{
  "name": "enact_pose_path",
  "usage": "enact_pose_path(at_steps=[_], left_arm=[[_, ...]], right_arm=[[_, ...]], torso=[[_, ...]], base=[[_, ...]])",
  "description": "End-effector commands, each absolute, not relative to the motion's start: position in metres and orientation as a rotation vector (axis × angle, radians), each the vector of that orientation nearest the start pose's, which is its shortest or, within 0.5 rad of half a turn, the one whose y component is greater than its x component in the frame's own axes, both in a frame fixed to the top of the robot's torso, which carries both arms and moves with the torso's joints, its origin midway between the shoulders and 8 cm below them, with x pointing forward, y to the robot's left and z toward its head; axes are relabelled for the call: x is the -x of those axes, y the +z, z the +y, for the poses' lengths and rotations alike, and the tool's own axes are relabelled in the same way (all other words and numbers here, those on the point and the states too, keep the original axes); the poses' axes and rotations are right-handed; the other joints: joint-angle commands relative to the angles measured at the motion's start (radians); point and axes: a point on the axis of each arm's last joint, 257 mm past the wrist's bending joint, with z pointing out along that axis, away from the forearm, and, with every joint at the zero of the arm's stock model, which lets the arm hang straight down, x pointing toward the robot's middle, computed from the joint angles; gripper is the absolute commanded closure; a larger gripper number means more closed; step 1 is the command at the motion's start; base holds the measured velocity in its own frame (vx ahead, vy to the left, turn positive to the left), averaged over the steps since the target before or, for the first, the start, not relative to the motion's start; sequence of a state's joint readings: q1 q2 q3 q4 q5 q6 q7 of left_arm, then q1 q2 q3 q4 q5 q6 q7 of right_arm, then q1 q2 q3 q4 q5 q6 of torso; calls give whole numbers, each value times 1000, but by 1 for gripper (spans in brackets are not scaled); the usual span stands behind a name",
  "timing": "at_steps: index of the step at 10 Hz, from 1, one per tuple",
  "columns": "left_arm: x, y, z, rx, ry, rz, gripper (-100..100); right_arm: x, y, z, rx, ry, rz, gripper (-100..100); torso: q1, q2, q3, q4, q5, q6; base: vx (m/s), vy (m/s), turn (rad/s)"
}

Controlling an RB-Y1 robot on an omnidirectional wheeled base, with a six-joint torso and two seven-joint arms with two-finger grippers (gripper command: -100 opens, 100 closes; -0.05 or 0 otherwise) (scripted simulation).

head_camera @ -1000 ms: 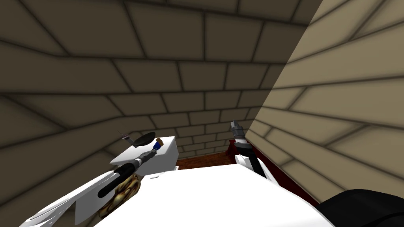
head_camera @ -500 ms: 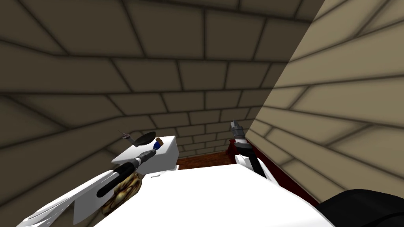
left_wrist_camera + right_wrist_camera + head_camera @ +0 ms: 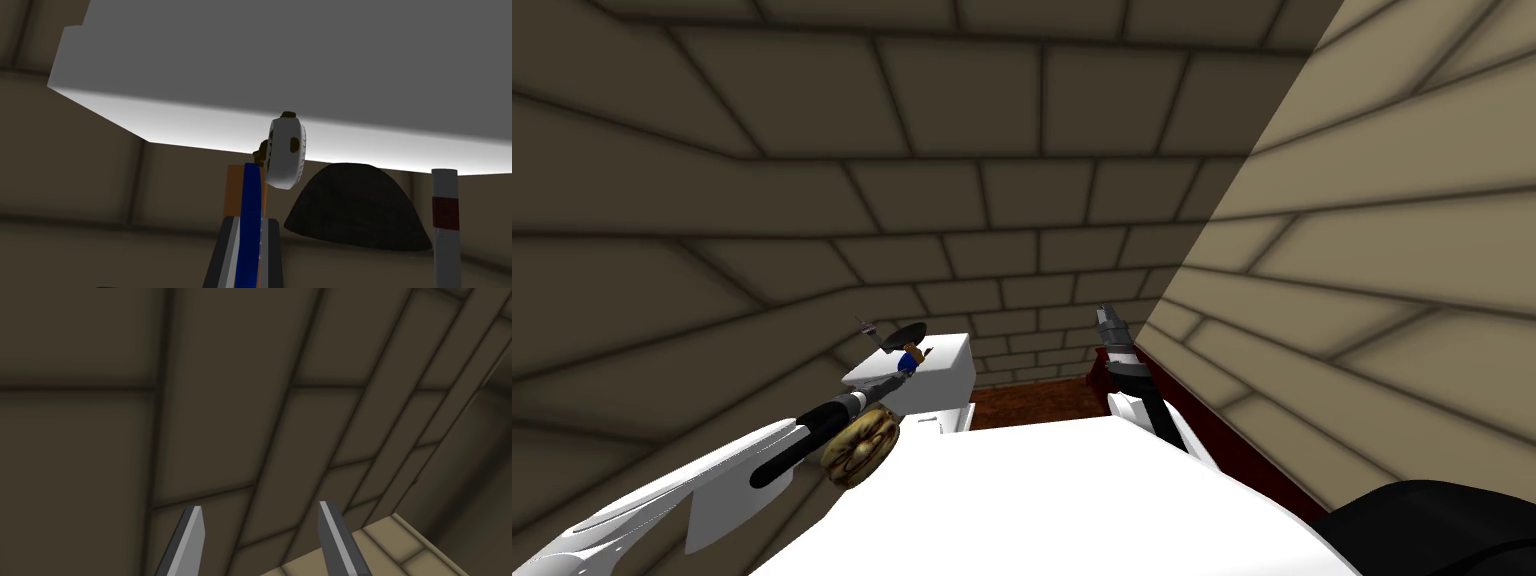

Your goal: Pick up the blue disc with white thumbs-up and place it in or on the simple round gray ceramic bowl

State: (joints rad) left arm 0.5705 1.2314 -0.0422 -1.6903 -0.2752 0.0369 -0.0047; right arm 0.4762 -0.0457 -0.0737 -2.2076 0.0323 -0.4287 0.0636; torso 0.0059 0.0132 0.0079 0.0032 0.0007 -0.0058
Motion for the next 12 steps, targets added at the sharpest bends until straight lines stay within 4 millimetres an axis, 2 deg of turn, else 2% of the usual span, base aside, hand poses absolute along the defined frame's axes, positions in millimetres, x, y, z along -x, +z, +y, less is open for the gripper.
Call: enact_pose_path(at_steps=[1,8,10,12], left_arm=[[-367,-262,546,178,37,2098,100],[-376,-230,548,164,56,2102,100],[-381,-219,542,144,52,2106,100],[-389,-207,531,115,34,2111,100]], right_arm=[[-367,-13,-303,-668,1126,758,0],[-367,-13,-303,-668,1126,758,0],[-367,-13,-303,-668,1126,758,0],[-367,-13,-303,-668,1125,758,0]], torso=[[0,0,0,0,0,0],[-3,-8,-4,-2,-1,-1],[-4,-13,-7,-2,-2,1],[0,-21,-12,-4,-1,2]], base=[[-121,64,96],[-21,31,77],[86,35,74],[186,118,64]])
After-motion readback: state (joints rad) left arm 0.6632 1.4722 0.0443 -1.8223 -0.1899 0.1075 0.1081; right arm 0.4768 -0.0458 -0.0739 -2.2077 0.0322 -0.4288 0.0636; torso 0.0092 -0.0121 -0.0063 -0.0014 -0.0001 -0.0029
